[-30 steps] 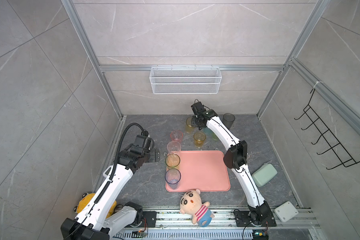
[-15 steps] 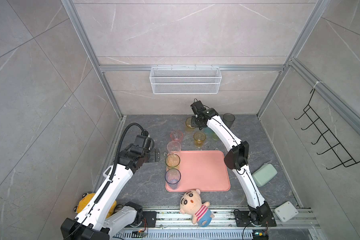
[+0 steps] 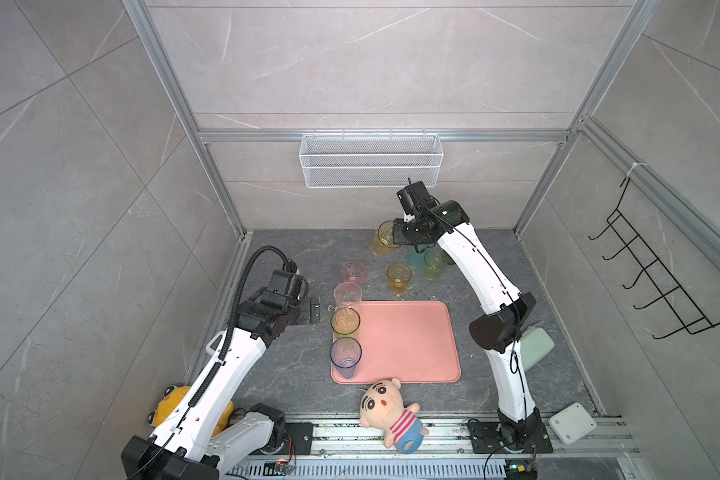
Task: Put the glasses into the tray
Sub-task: 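Close the right gripper on the tall yellow glass and lift it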
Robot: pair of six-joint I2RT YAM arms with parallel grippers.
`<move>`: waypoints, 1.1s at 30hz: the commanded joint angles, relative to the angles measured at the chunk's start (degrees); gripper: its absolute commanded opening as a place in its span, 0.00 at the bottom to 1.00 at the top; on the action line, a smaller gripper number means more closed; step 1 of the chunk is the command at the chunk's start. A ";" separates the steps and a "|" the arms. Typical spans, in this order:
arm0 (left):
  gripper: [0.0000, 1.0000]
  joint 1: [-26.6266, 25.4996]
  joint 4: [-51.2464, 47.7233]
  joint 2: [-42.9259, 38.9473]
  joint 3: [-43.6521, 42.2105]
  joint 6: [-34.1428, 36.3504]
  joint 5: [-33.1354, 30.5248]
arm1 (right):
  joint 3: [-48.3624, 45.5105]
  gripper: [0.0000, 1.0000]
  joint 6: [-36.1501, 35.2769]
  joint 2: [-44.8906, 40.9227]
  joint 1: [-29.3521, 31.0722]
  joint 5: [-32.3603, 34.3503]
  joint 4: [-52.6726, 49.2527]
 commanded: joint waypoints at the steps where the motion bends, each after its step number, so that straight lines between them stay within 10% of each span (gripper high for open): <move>1: 0.99 0.29 0.61 -0.76 0.18 1.21 -0.28 | -4.97 0.00 -1.82 -5.78 1.01 -0.47 -2.21; 33: 0.97 0.29 0.38 -0.76 0.18 1.06 -1.59 | -47.73 0.00 1.22 -27.63 5.07 -1.61 8.83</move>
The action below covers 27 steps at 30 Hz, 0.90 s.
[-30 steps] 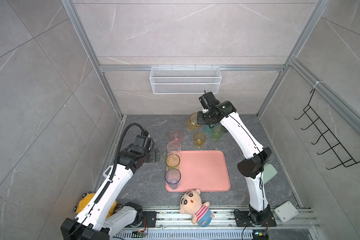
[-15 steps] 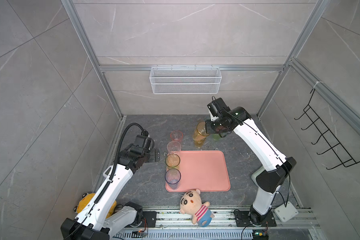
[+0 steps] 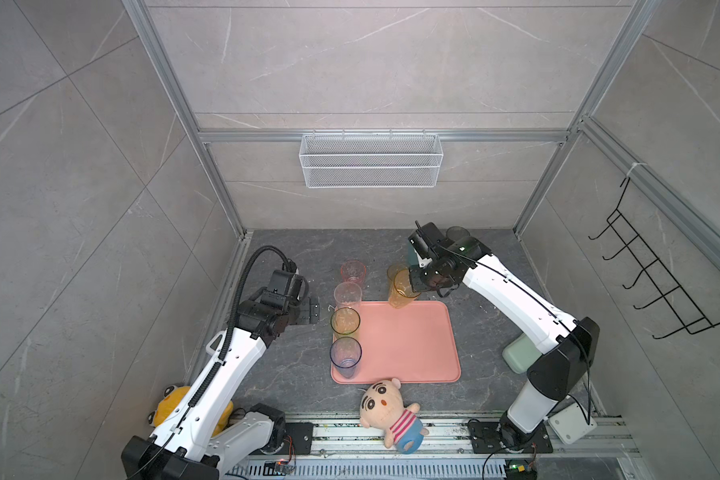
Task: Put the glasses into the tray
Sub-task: 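Close the right gripper on the tall yellow glass and lift it, then carry the tall yellow glass over the pink tray and set it down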
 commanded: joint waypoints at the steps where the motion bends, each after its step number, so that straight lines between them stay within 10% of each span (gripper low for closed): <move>1: 0.97 0.29 0.39 -0.77 0.18 1.00 -0.92 | -2.15 0.00 1.76 -0.16 0.73 -0.19 3.12; 27: 0.97 0.29 0.03 -0.40 0.35 0.70 -1.37 | -2.19 0.00 2.95 10.20 1.67 -0.70 5.50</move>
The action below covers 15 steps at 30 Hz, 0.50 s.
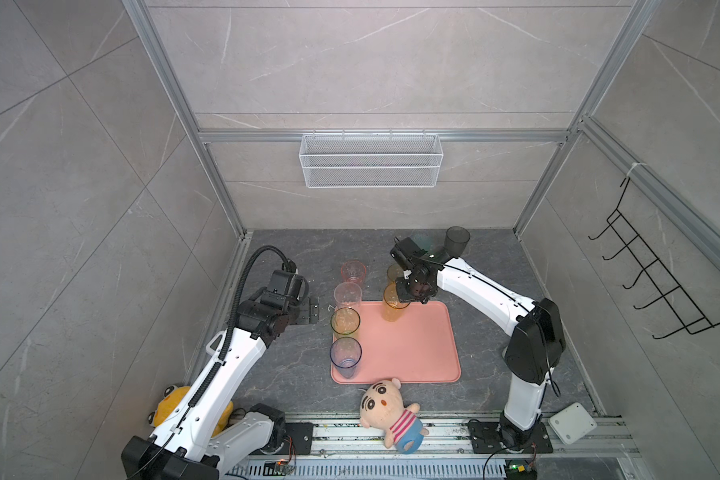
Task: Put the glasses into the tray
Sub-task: 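Carry the tall yellow glass over the pink tray and set it down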
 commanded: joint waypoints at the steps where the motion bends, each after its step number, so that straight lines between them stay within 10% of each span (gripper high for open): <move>1: 0.97 0.29 0.11 -0.58 0.28 0.55 -1.01 | 0.98 0.00 0.79 1.00 0.54 0.00 0.35; 15: 0.96 0.29 -0.18 0.59 0.44 0.32 -1.36 | 3.09 0.00 1.03 3.35 1.00 0.88 -0.19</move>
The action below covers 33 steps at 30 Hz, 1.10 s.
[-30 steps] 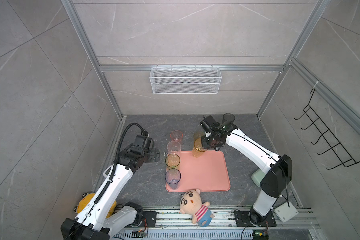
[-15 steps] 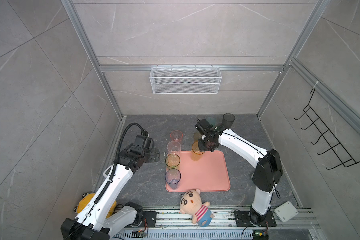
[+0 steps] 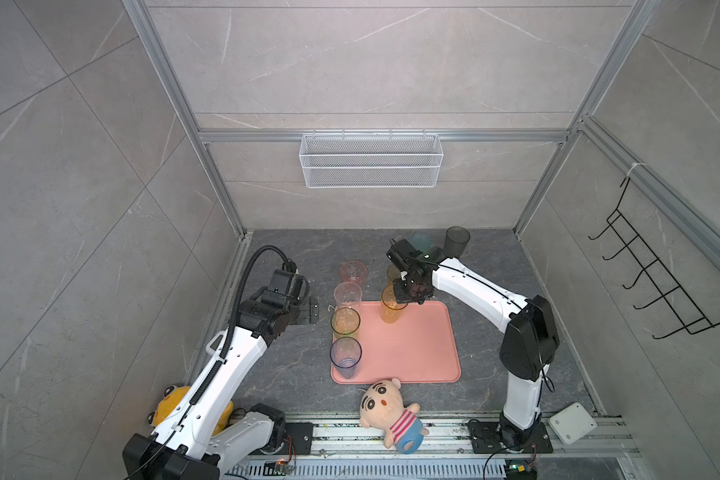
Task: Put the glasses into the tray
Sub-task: 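Carry the tall yellow glass over the pink tray and set it down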
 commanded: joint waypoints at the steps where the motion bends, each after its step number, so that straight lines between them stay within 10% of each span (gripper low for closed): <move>1: 0.96 0.29 -0.20 0.08 0.44 0.30 -1.23 | 2.03 0.00 0.85 1.36 0.58 0.62 -0.29; 14: 0.96 0.29 -0.35 0.23 0.53 0.30 -1.61 | 6.02 0.27 0.86 3.62 0.85 0.29 -2.03; 33: 0.96 0.29 -0.60 0.14 0.53 0.22 -2.13 | 15.93 0.42 -3.92 0.93 0.69 7.93 -4.22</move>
